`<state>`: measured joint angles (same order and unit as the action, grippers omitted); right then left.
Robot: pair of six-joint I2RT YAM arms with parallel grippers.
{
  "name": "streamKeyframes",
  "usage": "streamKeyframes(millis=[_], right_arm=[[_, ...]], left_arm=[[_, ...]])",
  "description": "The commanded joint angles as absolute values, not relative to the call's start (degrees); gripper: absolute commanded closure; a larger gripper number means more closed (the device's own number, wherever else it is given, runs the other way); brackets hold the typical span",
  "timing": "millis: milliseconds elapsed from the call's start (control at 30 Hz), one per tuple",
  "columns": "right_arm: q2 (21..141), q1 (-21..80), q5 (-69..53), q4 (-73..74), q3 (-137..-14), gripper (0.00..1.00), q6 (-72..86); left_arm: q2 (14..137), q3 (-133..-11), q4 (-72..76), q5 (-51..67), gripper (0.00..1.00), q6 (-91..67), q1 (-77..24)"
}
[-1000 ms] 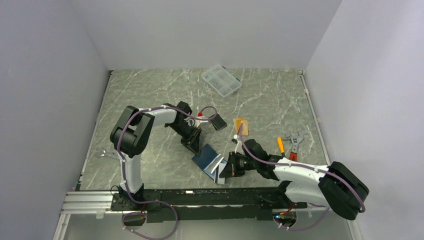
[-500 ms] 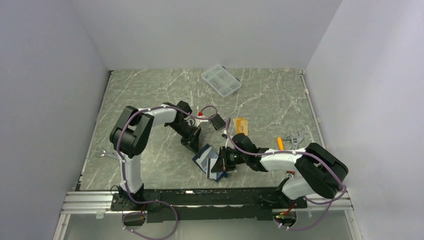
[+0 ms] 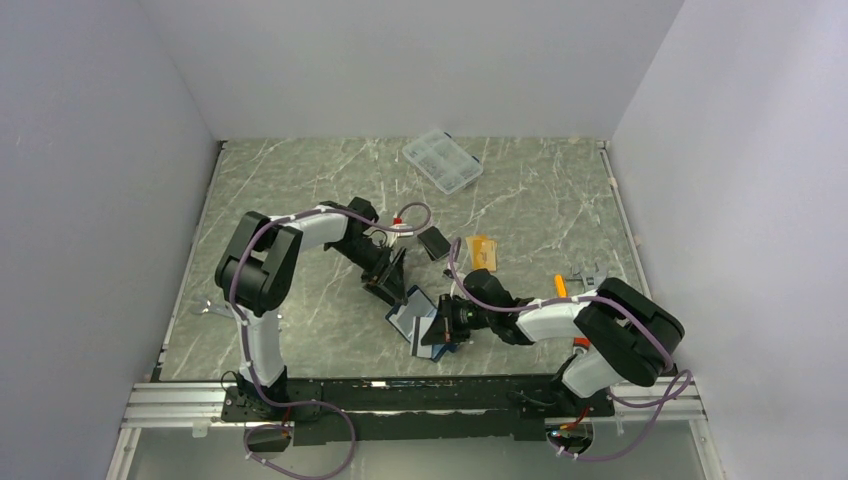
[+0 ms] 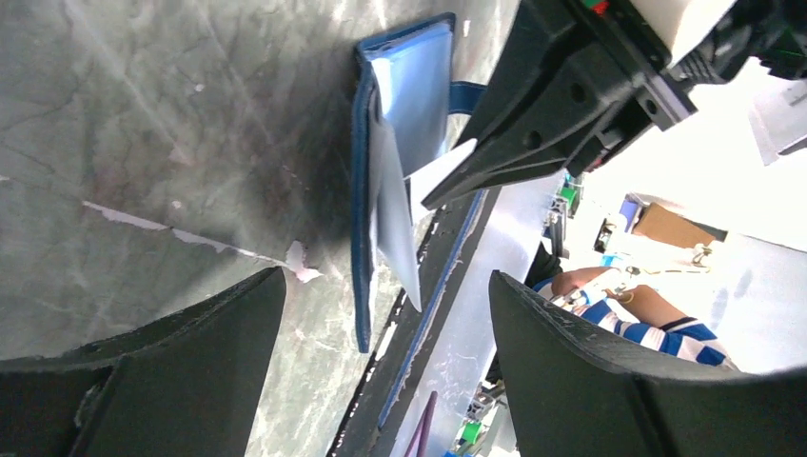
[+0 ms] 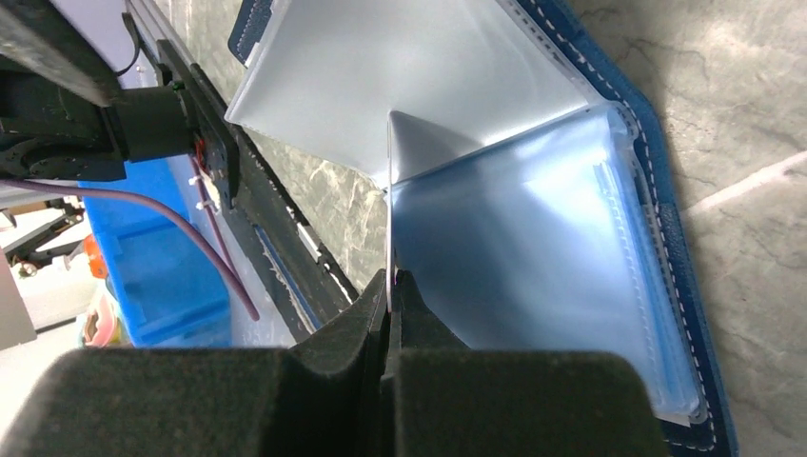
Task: Put the credit cards into the card holder
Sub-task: Turn over the card slot in the card holder.
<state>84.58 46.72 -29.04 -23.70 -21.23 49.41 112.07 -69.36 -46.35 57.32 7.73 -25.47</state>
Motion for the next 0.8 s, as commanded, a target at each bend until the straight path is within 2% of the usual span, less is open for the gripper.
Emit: streamKeyframes(millis=[0,200,500,667,733,767], right_arm=[[85.3,45.8,-27.2,-26.4,-20.0,1.00,49.3],[85.7,45.6,-27.3,-26.4,-20.0,1.00,49.2],[86.6,45.3,-28.2,-27.8,-19.8,1.00,49.1],[87.0,45.1,-28.7,-28.1,-19.9,1.00,48.9],[87.0,45.0,-28.7,-27.9,-20.1,1.00,48.7],[87.0,45.0,-28.7,-27.9,-20.1,1.00,48.7]], left_arm=[[110.1,-71.6,-47.7,62.9,0.17,9.6,-25.7],[114.4,-74.1,-47.9,60.2,0.31,9.9,-28.2],[116.8,-75.4,-48.1,53.6,0.38,10.8,-29.0],[117.1,-76.0,-48.5,52.5,0.45,11.3,-29.9],[116.9,-76.1,-48.2,52.0,0.49,11.2,-30.5],[116.9,-76.2,-48.3,51.9,0.57,11.3,-30.7]])
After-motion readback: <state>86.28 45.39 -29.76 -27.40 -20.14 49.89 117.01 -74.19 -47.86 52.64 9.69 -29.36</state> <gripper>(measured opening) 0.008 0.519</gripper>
